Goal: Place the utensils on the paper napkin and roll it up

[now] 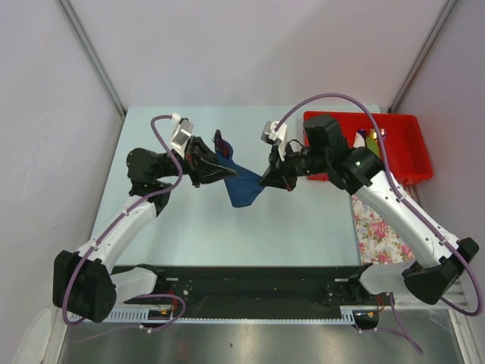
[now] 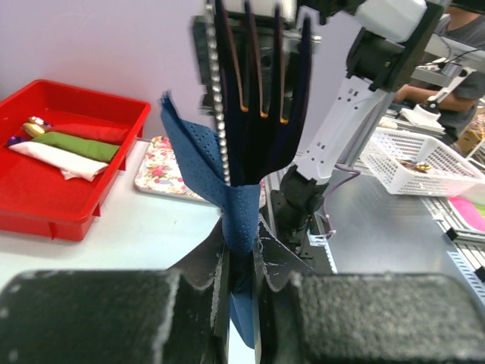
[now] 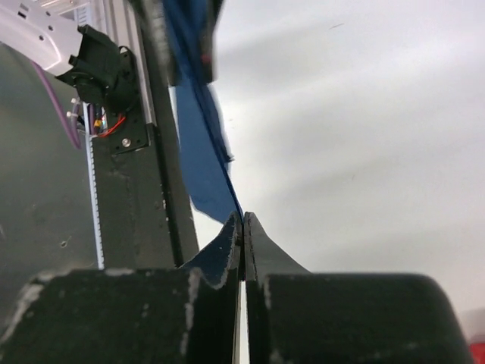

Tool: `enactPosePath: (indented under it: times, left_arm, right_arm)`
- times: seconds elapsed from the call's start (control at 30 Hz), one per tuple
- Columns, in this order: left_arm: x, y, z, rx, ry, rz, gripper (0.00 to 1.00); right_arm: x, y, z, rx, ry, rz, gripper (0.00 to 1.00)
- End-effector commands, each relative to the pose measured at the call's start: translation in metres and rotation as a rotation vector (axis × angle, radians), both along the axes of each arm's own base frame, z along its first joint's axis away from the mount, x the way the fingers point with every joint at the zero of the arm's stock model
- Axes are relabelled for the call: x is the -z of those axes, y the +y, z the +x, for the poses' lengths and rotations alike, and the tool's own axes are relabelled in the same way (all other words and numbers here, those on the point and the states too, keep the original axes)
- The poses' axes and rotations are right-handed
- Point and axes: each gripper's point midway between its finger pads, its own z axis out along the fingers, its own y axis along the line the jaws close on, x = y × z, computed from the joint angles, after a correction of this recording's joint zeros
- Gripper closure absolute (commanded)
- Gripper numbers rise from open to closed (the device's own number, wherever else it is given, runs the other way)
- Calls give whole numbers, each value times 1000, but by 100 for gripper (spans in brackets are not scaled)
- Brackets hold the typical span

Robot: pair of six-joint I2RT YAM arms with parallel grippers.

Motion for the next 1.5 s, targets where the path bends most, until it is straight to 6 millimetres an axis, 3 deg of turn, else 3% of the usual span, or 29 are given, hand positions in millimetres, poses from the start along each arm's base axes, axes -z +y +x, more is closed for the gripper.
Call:
enactPosePath:
  times: [0.0,0.17,0.33,0.57,0.73,0.8,0.83,0.87,0.9,0.97,1.13,1.33,1.47]
  left_arm:
    - [-33,1,-23,35,-102,-55,100]
    - [-40,-6,-34,63,-97,-75,100]
    - [-53,-14,-40,96,-102,-108,100]
    - [-55,-19,-39,105,-86,-135,100]
    - [-53,-24,-17,7,-16,-143,100]
    - [-50,-25,-3,-62,5,-139,100]
    - [-55,-23,6,-116,17,-162,100]
    - [-50,-23,14,-153,40,-147,100]
    - [-48,-23,20,-187,54,-141,100]
    - [-41,-19,42,-309,98,-122,100]
    - [-33,-11,76,-484,146,-92,100]
    - [-36,-9,92,-538,150,-91,100]
    - [-39,-13,91,-515,151,-93,100]
  right_arm:
    - [0,-3,23,8,-47,7,100]
    - [4,15,27,-55,-51,31,100]
    - [11,37,15,-122,-47,60,100]
    - [14,57,0,-162,-52,126,100]
    - [14,48,19,-57,-50,118,100]
    - [11,37,38,31,-50,118,95]
    - [10,32,45,69,-46,117,90]
    - [4,27,52,112,-26,126,71]
    - [0,14,68,175,-26,128,63]
    - [-5,0,79,239,20,134,50]
    - [-31,-41,105,368,37,182,42]
    - [-64,-43,92,369,0,253,39]
    - [-71,-20,74,301,-23,264,38]
